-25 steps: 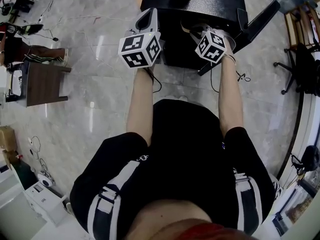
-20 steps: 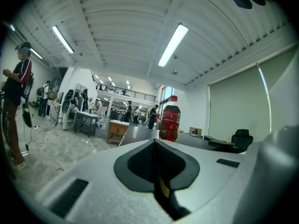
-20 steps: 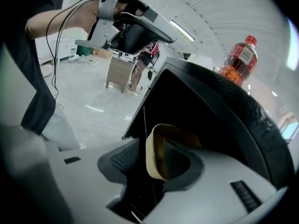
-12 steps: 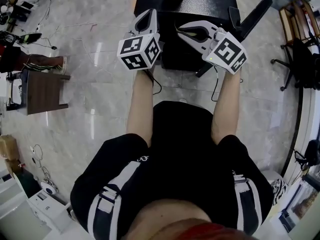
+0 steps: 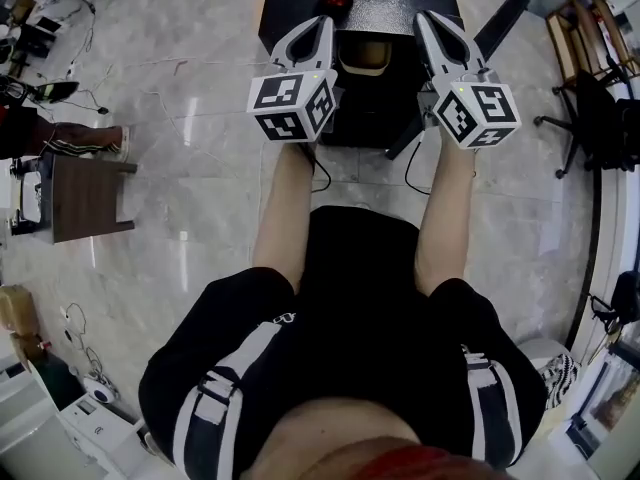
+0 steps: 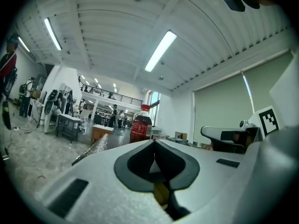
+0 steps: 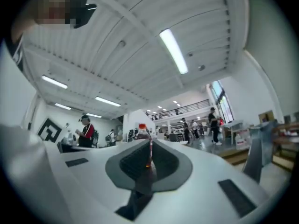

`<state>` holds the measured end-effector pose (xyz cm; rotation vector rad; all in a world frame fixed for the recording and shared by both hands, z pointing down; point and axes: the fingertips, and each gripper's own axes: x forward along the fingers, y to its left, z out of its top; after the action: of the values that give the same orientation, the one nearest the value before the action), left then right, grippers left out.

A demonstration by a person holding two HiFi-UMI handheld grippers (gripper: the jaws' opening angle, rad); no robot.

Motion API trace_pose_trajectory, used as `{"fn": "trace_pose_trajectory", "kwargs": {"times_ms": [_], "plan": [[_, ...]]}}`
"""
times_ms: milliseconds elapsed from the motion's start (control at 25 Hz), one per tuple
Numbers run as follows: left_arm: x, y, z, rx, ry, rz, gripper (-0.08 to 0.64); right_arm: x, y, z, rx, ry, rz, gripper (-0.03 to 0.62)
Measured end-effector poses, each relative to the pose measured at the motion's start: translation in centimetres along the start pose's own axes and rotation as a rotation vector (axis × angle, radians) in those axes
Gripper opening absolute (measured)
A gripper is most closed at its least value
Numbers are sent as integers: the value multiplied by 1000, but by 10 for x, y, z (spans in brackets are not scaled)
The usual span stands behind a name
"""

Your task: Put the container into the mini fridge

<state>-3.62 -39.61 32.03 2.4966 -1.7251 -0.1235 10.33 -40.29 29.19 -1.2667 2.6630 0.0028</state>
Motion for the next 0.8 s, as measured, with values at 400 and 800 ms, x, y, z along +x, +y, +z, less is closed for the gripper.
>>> {"fn": "trace_pose_trajectory", "kwargs": {"times_ms": [400, 800], "plan": [[7, -16, 9, 34, -12, -29, 8, -11, -25, -8, 9, 64, -175, 11], [7, -10, 12, 48, -4, -29, 8, 2, -8, -11, -43, 88, -112, 12]]}}
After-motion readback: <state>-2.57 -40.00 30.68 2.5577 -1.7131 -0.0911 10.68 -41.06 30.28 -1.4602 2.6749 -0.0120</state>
